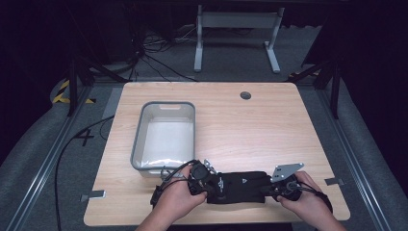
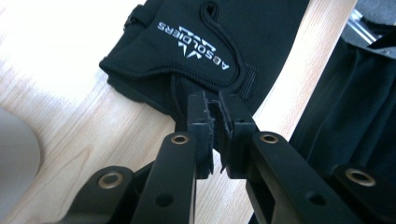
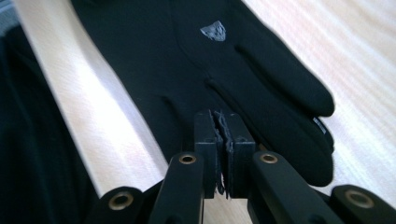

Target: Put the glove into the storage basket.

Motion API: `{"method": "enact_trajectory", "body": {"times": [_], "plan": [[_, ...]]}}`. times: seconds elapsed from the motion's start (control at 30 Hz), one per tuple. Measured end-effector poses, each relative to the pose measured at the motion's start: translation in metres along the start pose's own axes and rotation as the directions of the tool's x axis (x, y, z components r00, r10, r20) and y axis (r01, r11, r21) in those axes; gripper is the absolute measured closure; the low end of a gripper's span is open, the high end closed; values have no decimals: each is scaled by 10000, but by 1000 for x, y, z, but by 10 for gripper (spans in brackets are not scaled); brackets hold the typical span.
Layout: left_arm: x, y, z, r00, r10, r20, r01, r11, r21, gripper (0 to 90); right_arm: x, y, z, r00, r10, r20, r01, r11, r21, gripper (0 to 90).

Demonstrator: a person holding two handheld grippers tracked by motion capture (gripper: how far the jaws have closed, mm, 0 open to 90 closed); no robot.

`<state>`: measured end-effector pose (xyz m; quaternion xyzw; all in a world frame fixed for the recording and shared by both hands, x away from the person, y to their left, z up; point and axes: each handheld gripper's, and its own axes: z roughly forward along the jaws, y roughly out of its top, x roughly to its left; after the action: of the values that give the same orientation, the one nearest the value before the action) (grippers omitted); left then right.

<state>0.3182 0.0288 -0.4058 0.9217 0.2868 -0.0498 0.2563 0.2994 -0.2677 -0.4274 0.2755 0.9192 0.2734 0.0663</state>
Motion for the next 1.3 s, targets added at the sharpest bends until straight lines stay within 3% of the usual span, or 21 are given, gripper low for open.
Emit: {"method": "enact_trajectory", "body": {"times": [0.1, 0.27, 0.53, 0.77, 0.93, 1.07, 1.3], "plan": [[-1, 3, -2, 10000, 28, 43, -27, 9998, -184, 800, -2, -2, 4, 9999, 136, -102, -136, 9999, 33, 862], [-3, 13, -4, 9996, 280, 48, -277, 9986, -444, 739, -5, -2, -16, 9994, 331, 40, -328, 9976, -606, 830], [-3, 37, -3, 9974, 707, 104, -693, 9925, -1010, 705, -32, -14, -39, 9864, 1552, 538, -1455, 9776, -1521, 773], [-8, 52, 8, 9943, 1017, 329, -978, 9898, -1037, 651, -50, -32, -44, 9687, 2378, 712, -2214, 9574, -1854, 709], [-12, 62, 19, 9890, 1298, 712, -1209, 9856, -1181, 616, -53, -38, -46, 9600, 2695, 758, -2491, 9459, -2077, 679], [-13, 71, 25, 9855, 1470, 853, -1377, 9848, -1063, 580, -47, -39, -46, 9613, 2643, 782, -2437, 9475, -2068, 656], [-17, 80, 37, 9804, 1716, 968, -1642, 9832, -791, 500, -53, -50, -44, 9483, 3049, 881, -2814, 9362, -2106, 625]]}}
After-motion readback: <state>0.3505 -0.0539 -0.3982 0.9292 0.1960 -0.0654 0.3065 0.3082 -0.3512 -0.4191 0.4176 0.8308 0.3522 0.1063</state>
